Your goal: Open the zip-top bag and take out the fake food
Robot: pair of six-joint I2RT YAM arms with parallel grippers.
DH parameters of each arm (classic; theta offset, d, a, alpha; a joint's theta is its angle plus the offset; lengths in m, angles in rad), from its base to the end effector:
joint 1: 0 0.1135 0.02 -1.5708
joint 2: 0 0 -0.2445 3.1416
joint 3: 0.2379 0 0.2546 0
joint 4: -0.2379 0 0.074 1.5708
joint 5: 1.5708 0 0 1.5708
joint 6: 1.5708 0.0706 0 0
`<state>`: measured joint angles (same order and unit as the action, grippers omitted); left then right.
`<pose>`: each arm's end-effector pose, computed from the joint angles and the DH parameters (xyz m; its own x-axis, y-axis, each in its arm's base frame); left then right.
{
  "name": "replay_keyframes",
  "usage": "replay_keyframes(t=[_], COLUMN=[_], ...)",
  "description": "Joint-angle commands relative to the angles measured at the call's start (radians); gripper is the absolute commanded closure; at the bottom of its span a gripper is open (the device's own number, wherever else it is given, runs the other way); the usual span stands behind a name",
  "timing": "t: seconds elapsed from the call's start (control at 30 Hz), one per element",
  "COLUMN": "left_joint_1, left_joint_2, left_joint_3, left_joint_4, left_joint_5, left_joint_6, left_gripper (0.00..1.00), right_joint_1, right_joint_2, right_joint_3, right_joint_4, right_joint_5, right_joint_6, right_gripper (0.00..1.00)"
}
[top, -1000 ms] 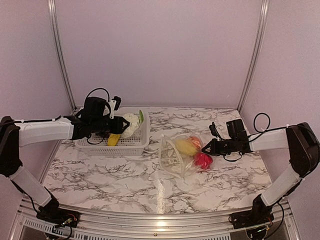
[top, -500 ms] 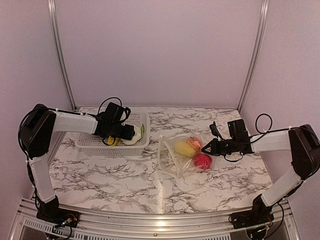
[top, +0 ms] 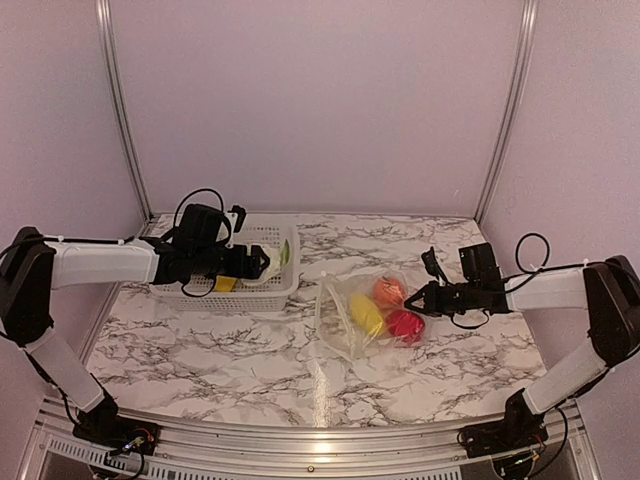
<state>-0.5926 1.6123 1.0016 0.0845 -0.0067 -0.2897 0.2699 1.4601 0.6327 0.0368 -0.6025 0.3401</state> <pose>0.3257 -0.2187 0.1924 -0.5574 0.0310 -0.8297 0.4116 0.8781 -0.2438 0.2761 0.1179 0.1210 -0.8472 0.0508 -0.5288 -0.3408 0.7116 0.6144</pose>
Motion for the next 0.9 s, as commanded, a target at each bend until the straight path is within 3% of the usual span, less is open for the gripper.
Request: replay_keyframes(t=[0.0, 0.23, 0.4, 0.5, 0.6, 0.87], left_joint_1=[0.002, 0.001, -0.025, -0.087, -0.173, -0.327], left_joint_2=[0.033, 0.103, -0.027, -0.102, -0.127, 0.005], left_joint_3=[-0.016, 0.065, -0.049, -0.114, -0.155, -0.155], left_joint_4=[0.045, 0.037, 0.163, 0.199, 0.215, 0.312], left_joint_5=[0.011, 0.035, 0.069, 0.081, 0.102, 0.123], left_joint_6=[-0.010, 0.007, -0.031, -0.047, -0.093, -0.241], left_gripper=[0.04, 0.01, 0.04, 0.09, 0.22, 0.47], right_joint_1=[-0.011, -0.011, -0.011, -0.011, -0.011, -0.011], right_joint_2=[-0.020, -0.026, -0.032, -0.041, -0.052, -0.077], right_joint_3=[-0.013, -0.013, -0.008, -0.012, -0.022, -0.062], right_joint_4=[0.021, 0.021, 0.013, 0.010, 0.008, 0.020], right_joint_5=[-0.014, -0.011, -0.018, -0.024, -0.026, -0.041], right_joint_6=[0.006, 0.011, 0.008, 0.008, 0.009, 0.016], right_gripper=[1.00, 1.00, 1.00, 1.00, 1.00, 1.00])
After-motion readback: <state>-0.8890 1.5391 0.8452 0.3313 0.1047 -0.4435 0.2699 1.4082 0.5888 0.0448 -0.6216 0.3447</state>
